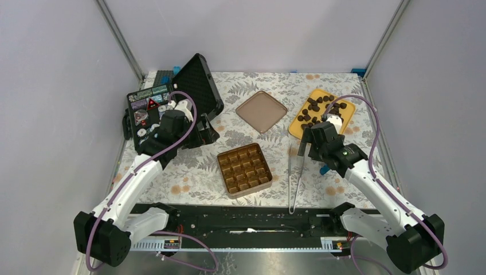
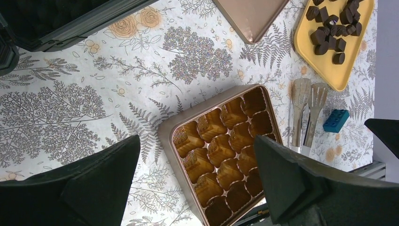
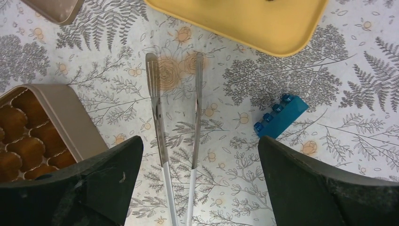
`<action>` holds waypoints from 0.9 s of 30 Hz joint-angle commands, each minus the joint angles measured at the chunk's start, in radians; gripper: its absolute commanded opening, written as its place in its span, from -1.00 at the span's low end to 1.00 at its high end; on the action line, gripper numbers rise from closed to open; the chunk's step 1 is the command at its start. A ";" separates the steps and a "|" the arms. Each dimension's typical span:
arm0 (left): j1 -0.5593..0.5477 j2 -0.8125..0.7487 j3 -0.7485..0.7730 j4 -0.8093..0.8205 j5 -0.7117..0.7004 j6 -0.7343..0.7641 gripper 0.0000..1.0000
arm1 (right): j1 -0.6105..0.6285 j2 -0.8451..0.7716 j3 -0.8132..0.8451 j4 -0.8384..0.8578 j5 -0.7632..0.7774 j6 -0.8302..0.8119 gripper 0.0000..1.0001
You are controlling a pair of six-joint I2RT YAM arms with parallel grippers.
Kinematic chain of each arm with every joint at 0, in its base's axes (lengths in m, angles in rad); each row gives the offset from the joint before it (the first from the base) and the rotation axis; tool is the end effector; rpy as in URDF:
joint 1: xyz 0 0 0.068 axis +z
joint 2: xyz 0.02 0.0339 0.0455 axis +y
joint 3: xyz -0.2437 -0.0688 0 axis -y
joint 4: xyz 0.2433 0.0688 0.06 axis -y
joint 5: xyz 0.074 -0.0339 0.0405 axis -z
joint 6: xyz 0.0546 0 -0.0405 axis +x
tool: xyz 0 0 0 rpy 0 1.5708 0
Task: Pack the chocolate
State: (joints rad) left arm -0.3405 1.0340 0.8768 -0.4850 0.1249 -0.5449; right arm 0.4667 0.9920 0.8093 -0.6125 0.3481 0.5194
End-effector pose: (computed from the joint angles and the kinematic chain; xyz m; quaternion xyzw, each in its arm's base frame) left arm 0.2312 -0.0891 0.2673 -0.0632 0.8906 -0.2419 0.3799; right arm 0.2090 0.0844 0.2428 0.0895 0.9097 0.0351 0.4040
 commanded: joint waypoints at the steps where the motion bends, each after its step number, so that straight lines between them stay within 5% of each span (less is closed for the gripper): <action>1: 0.003 -0.041 0.025 0.003 0.016 -0.018 0.97 | 0.007 -0.019 -0.003 0.038 -0.054 -0.033 0.99; 8: 0.003 -0.044 0.001 0.009 0.027 -0.048 0.97 | 0.014 0.002 -0.008 0.044 -0.117 -0.032 0.99; 19: 0.002 0.035 -0.040 0.086 0.111 -0.129 0.97 | 0.227 0.033 -0.118 0.012 -0.130 0.227 0.99; 27: 0.002 0.057 -0.021 0.082 0.103 -0.114 0.98 | 0.267 0.072 -0.238 0.059 -0.089 0.306 0.99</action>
State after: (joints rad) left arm -0.3405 1.0939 0.8398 -0.4557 0.2108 -0.6556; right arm 0.7147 1.0435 0.5957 -0.5880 0.2272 0.7639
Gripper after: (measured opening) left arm 0.985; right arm 0.993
